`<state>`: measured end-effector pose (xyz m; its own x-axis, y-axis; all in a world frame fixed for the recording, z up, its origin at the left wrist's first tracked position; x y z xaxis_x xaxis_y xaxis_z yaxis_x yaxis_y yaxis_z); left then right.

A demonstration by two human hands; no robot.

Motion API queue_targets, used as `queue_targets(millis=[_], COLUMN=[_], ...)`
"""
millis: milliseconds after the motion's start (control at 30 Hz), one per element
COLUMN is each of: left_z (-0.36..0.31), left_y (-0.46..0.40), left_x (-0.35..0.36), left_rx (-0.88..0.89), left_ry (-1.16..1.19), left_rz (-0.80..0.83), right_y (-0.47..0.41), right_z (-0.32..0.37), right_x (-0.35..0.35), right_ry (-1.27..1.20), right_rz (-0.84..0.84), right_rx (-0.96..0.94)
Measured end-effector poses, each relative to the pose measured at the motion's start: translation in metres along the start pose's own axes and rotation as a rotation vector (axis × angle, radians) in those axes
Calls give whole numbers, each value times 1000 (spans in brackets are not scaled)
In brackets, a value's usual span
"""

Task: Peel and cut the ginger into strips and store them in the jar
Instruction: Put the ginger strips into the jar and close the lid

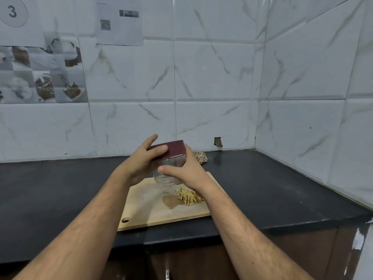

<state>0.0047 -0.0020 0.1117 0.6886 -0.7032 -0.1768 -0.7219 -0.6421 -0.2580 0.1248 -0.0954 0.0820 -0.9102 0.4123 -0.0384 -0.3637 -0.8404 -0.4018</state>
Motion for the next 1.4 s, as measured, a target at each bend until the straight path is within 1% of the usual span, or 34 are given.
queue_targets(millis=[33, 167, 300, 400, 467, 533, 600, 700, 767, 867, 933, 1033, 1133, 1233, 1300, 1400], left_z=[1, 2, 2, 2, 2, 3, 4, 2, 1, -1, 0, 3, 20, 45, 61, 79], left_y=[0, -3, 0, 2, 5, 6, 3, 2, 1, -2, -3, 0, 6, 14, 17, 19], left_x=[3, 16, 11, -3, -4, -4, -10, -15, -11, -12, -18, -27, -42, -58, -66, -73], left_rx=[4, -7, -49, -80, -86, -77, -46, -7, -4, -26, -62, -119, -254, -406, -457, -488], left_ry=[-9, -189, -212, -279, -300, -277, -251, -314, -391, -421, -350, -214, -59, 179, 321, 388], left_rz=[-35, -175, -143, -132, -61, 7, 12, -61, -128, -315, -385, -411, -473, -537, -554, -531], right_y=[0, 1, -2, -1, 0, -1, 0, 1, 0, -2, 0, 1, -3, -13, -22, -32], right_z=[-1, -3, -8, -10, -10, -11, -10, -8, -8, -12, -17, -21, -23, -24, -28, -36], right_x=[0, 0, -6, -12, -7, 1, 6, 10, 16, 26, 29, 28, 23, 23, 27, 38], right_ry=[21, 173, 204, 183, 169, 153, 155, 183, 223, 382, 427, 355, 382, 439, 444, 468], right_rz=[-30, -177, -225, -199, -127, -58, -41, -61, -111, -185, -222, -268, -355, -427, -416, -345], right_rx=[-11, -55, -75, -91, -76, -55, -46, -54, -64, -68, -63, -66, -28, 33, 86, 161])
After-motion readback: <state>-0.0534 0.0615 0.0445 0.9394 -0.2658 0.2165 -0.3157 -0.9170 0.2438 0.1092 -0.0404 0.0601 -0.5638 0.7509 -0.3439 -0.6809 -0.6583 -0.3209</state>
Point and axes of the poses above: each hand's wrist, its own y-axis away from the middle knuckle, its own x-axis out of the palm, z = x × y, the point moved 4 cm from there along -y, towards the middle knuckle, and after that the axes turned 12 degrees about -y, right-handed, at the moved point
